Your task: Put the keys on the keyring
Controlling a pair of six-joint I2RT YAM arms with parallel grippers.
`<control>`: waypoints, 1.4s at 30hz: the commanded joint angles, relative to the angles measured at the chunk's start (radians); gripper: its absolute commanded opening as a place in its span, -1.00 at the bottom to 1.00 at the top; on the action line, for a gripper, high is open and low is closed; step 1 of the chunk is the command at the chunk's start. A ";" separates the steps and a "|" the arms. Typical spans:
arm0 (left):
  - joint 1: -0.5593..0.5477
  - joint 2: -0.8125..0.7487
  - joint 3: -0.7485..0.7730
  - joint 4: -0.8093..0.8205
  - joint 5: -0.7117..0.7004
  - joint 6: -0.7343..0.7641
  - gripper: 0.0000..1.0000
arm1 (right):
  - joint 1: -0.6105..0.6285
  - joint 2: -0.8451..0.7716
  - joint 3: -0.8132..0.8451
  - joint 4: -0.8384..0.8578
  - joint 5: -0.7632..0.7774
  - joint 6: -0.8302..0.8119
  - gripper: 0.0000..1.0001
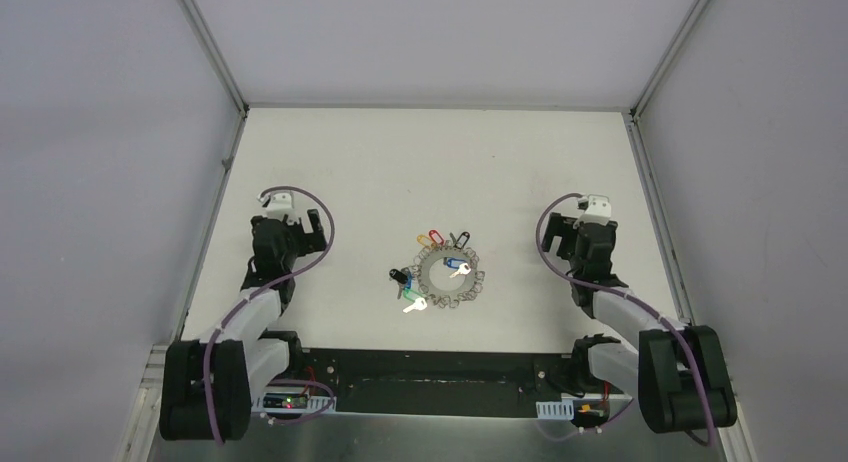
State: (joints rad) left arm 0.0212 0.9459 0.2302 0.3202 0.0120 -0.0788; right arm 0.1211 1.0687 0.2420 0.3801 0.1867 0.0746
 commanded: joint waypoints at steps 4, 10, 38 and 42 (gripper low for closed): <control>0.004 0.233 0.040 0.339 -0.074 0.026 0.98 | -0.021 0.148 0.030 0.319 0.038 -0.063 0.99; 0.004 0.448 0.023 0.618 -0.029 0.047 0.96 | -0.059 0.217 0.040 0.406 0.002 -0.070 0.99; -0.003 0.552 0.149 0.484 0.184 0.145 0.98 | -0.087 0.467 0.117 0.503 -0.073 -0.052 1.00; -0.012 0.558 0.159 0.466 0.170 0.153 0.98 | -0.087 0.467 0.118 0.503 -0.073 -0.052 0.99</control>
State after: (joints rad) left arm 0.0204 1.4925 0.3611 0.7788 0.1669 0.0483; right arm 0.0406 1.5440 0.3386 0.8410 0.1226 0.0200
